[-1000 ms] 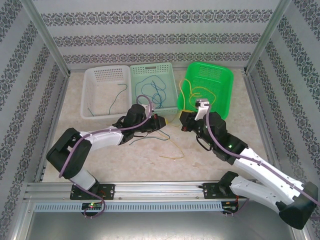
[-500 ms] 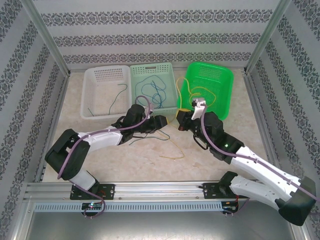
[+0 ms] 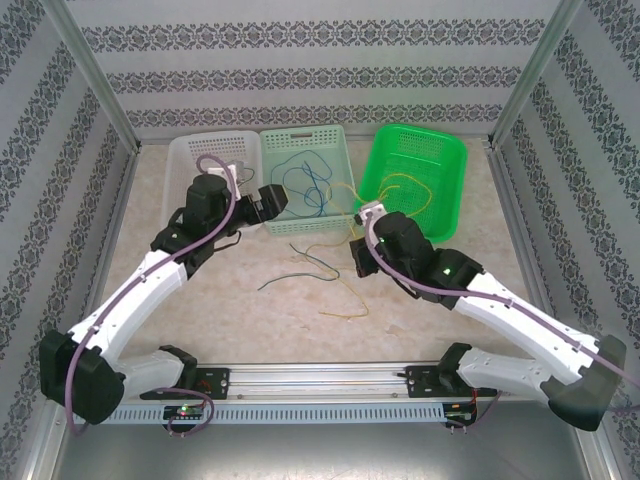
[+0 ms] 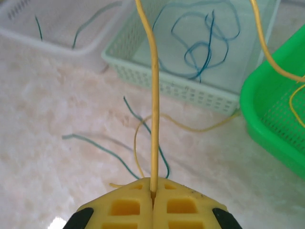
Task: Untangle the cables
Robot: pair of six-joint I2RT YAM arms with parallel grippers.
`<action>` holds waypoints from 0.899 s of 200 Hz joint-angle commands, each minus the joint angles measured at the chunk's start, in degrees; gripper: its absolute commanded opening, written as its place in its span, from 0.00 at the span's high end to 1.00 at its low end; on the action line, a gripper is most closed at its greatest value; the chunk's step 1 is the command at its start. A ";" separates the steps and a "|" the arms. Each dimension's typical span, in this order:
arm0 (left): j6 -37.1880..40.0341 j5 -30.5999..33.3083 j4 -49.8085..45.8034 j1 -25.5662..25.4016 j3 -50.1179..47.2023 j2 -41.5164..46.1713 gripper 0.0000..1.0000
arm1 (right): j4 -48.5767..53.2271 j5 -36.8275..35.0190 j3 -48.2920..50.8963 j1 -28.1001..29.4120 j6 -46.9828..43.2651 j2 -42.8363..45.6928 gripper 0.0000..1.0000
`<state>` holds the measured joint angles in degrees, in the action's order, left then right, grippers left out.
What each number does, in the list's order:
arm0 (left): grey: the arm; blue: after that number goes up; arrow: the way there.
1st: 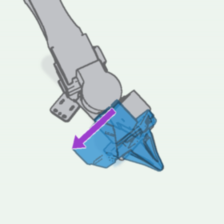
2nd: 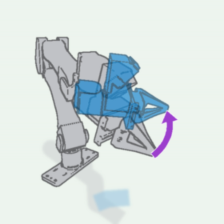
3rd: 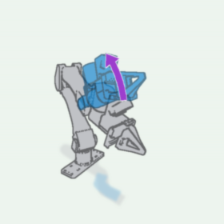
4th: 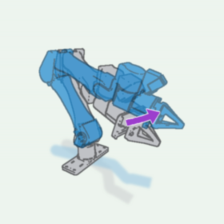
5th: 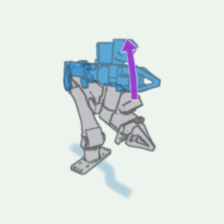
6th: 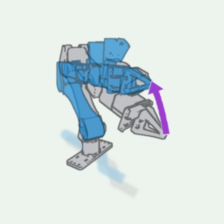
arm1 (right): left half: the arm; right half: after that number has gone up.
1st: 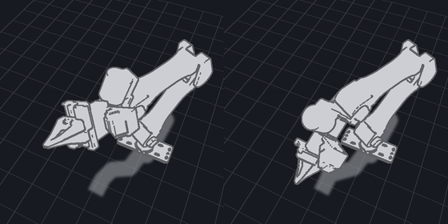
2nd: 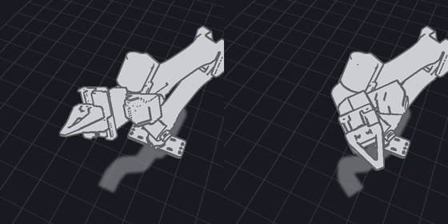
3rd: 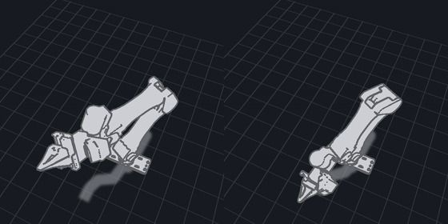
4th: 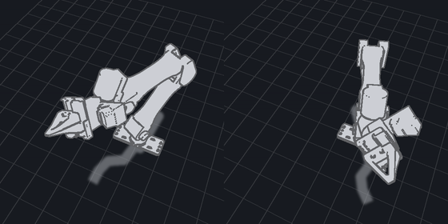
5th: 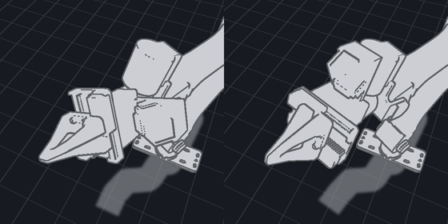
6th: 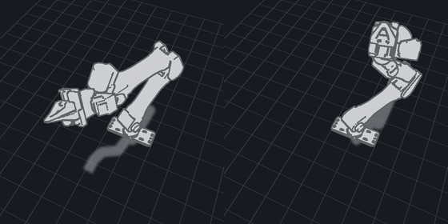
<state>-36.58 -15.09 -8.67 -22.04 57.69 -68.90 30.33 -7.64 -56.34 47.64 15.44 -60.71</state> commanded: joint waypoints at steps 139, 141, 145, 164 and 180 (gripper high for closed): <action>19.28 -36.67 -12.95 0.55 19.59 -23.21 0.36 | 12.32 -3.47 -10.03 7.56 -12.32 -7.76 0.99; 19.27 -36.98 -12.95 0.56 19.59 -23.27 0.36 | 12.33 -3.55 -10.02 7.58 -12.33 -7.76 0.99; 19.31 -37.59 -12.95 0.48 19.57 -23.37 0.36 | 12.23 -3.66 -10.03 7.58 -12.42 -7.83 0.99; 19.53 -38.74 -12.89 0.34 19.25 -23.88 0.38 | 11.71 -3.56 -10.37 7.65 -12.88 -8.06 0.99; 18.64 -39.75 -11.51 0.30 18.38 -24.17 0.47 | 11.58 -3.40 -10.86 7.79 -13.20 -8.45 0.99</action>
<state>-18.72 -50.35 -20.45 -22.00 76.38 -92.33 41.71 -9.67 -64.82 54.65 3.86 -68.97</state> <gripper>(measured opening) 0.590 0.068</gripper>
